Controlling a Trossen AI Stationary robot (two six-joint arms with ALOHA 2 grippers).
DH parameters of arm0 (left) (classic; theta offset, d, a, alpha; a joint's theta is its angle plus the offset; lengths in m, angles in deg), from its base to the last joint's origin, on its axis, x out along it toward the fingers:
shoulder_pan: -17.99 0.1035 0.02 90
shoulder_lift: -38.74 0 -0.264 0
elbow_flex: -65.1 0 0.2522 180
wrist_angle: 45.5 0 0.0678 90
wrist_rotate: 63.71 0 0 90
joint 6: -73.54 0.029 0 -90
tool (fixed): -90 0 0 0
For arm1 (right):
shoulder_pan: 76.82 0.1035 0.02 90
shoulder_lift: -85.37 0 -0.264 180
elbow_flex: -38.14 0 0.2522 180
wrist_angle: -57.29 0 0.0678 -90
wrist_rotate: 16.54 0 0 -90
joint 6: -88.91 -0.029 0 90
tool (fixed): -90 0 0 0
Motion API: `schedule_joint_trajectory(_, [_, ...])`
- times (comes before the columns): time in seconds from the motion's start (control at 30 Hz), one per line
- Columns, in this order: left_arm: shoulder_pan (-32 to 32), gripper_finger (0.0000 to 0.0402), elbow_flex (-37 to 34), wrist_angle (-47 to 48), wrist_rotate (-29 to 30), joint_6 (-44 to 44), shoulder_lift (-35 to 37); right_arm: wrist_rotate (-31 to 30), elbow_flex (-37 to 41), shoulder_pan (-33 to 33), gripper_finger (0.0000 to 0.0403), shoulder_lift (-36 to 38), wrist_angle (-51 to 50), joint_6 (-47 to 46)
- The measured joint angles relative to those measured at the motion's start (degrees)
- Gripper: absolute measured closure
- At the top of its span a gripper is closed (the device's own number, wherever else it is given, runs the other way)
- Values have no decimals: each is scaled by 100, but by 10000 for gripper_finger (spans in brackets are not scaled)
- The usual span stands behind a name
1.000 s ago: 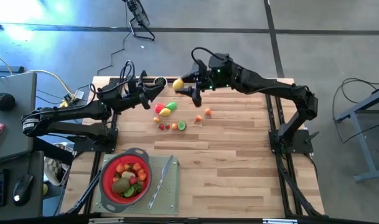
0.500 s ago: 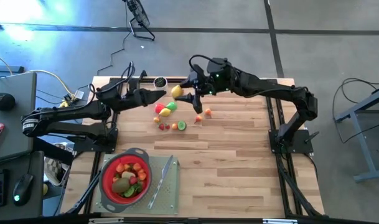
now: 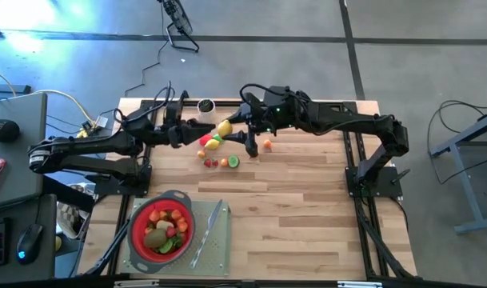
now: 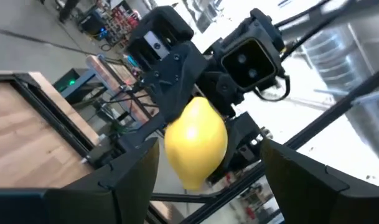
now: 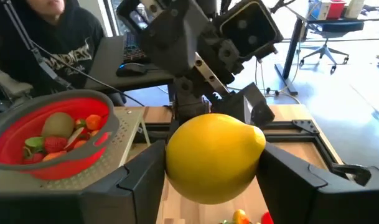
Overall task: Pick & Place Fruit
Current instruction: Put the lemon into the red strainer bowl on the shelf
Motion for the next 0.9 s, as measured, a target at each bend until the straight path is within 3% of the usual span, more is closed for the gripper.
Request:
schedule_joint_trajectory(0.33, [-69, 128, -2, -70, 20, 275, -115, -205, 0, 35, 192, 0, 11, -114])
schedule_joint_trajectory(0.67, [-121, 128, 2, -783, 18, 356, -494, -199, 0, 35, 192, 0, -186, -137])
schedule_joint_trajectory(0.9, [-527, 128, 2, -909, 432, 766, -558, -105, 0, 39, 192, 0, -274, -84])
